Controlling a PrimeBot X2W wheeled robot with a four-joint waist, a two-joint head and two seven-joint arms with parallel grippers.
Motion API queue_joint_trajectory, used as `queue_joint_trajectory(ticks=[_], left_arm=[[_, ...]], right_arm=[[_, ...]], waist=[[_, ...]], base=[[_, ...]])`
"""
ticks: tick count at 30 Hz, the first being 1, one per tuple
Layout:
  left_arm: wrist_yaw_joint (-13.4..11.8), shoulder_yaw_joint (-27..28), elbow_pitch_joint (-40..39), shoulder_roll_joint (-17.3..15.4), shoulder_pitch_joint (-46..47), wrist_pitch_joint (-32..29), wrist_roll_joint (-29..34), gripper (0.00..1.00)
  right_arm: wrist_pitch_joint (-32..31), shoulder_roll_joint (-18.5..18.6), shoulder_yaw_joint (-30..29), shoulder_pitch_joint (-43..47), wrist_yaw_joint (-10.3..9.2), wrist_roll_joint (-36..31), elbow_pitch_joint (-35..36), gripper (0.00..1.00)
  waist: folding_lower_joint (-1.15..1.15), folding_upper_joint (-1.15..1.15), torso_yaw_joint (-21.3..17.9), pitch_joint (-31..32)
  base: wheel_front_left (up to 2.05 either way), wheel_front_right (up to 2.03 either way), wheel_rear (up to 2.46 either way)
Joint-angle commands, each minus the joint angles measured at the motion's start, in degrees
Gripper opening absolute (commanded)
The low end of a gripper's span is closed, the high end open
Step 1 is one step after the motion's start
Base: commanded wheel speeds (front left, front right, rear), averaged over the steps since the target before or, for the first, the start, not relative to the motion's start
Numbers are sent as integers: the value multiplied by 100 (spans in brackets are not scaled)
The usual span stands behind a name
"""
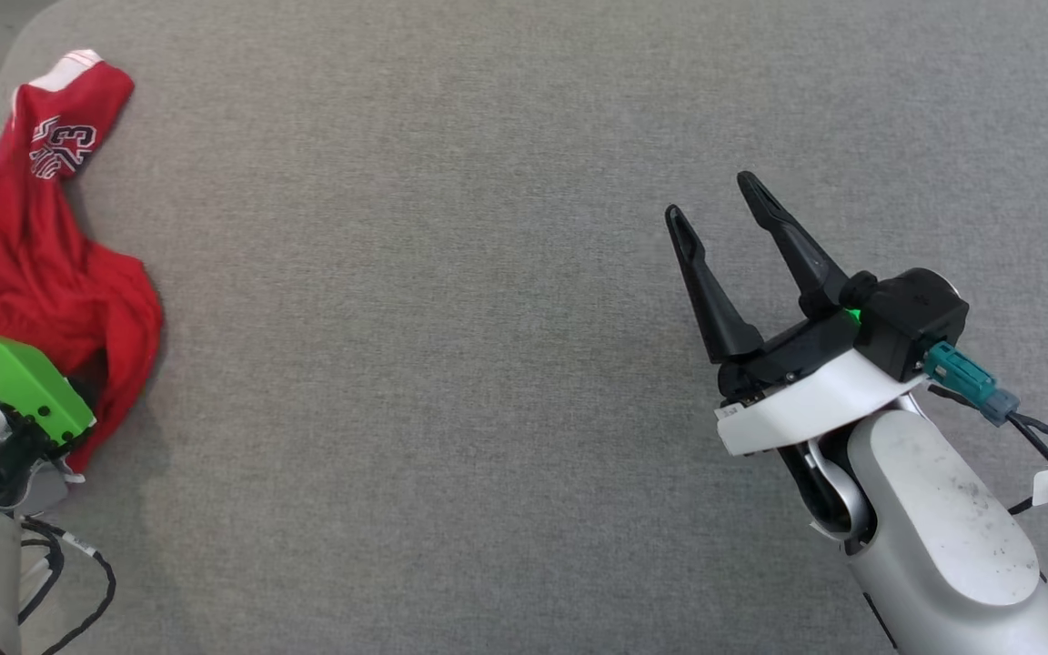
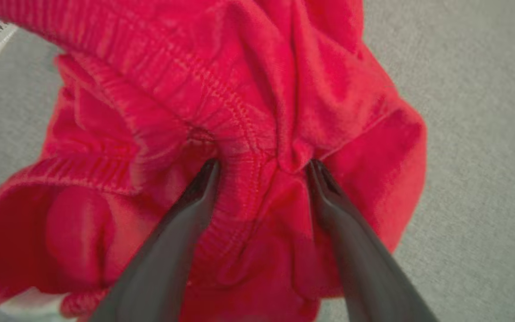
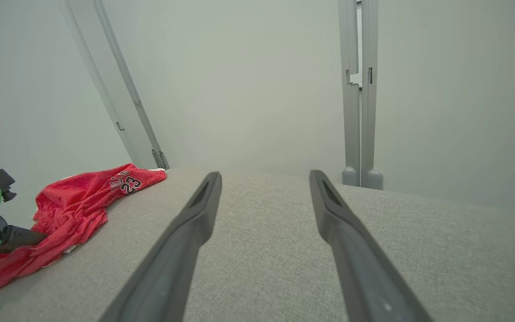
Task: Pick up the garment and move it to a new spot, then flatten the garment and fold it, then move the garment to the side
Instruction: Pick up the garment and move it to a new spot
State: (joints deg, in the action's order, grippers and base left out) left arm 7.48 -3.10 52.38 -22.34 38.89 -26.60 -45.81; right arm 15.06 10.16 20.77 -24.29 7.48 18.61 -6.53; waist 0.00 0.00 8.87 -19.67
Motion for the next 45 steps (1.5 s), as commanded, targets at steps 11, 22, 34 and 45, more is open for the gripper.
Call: queue_joint_trajectory(ticks=[11,22,34,45], left_arm=[[0,-504,206,-323,124,368,-132,0],[0,-1559,-1361,-823,134,898,-144,0],[-150,-2316,-3884,-800,-13,624,-16,0],[-759,-2938,-5054,19,-720,1487,710,0]], right_arm=[[14,-11,5,106,3,-49,-125,100],[14,-161,-156,625,3,75,-210,100],[14,-263,-535,1108,3,64,-109,100],[14,-182,-1073,1240,3,-26,89,100]], waist=[[0,0,-154,193],[0,0,-273,1257],[0,0,-996,1765],[0,0,-1838,1536]], base=[[0,0,0],[0,0,0],[0,0,0],[0,0,0]])
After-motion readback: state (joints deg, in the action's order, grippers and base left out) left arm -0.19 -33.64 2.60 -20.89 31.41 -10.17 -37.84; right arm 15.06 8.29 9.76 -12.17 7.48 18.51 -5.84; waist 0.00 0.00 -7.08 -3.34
